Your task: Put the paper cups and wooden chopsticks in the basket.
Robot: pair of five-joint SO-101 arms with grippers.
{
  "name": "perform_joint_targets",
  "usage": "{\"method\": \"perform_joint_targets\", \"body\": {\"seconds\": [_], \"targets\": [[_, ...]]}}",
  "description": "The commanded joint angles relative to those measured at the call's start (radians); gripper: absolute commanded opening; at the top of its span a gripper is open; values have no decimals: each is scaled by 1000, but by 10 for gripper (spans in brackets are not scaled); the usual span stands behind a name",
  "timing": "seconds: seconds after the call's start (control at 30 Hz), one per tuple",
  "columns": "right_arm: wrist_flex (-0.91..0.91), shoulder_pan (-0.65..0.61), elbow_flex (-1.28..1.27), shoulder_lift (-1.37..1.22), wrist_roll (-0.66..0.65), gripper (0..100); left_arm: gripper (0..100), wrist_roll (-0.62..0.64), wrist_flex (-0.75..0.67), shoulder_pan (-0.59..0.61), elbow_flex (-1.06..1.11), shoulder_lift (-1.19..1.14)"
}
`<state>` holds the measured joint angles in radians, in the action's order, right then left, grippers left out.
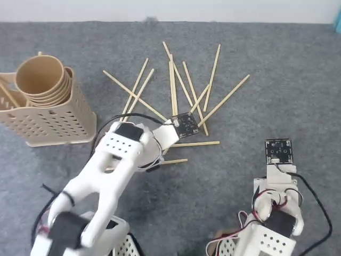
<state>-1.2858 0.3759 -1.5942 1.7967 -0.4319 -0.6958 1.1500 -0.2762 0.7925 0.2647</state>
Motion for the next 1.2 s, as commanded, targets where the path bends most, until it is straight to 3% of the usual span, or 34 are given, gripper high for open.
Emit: {"method": "perform_joint_targets", "body": {"seconds": [0.0, 0.3, 0.43, 0.6, 0.73, 0.97, 1.17], "targets": [[-5, 15, 8, 16, -14, 8, 137, -6, -32, 5, -65, -130], [-2, 15, 8, 16, -14, 8, 135, 38, 5, -6, -189, -353], [-2, 15, 8, 16, -14, 8, 1, 64, -2, -25, -200, -382], [-1, 15, 8, 16, -14, 8, 14, 64, 98, -31, -177, -331], [2, 13, 8, 16, -14, 8, 14, 64, 233, -8, -186, -158], [2, 13, 8, 16, -14, 8, 14, 66, 440, 66, -231, 377], [-2, 13, 8, 16, -14, 8, 14, 157, 463, 241, -394, 667]]}}
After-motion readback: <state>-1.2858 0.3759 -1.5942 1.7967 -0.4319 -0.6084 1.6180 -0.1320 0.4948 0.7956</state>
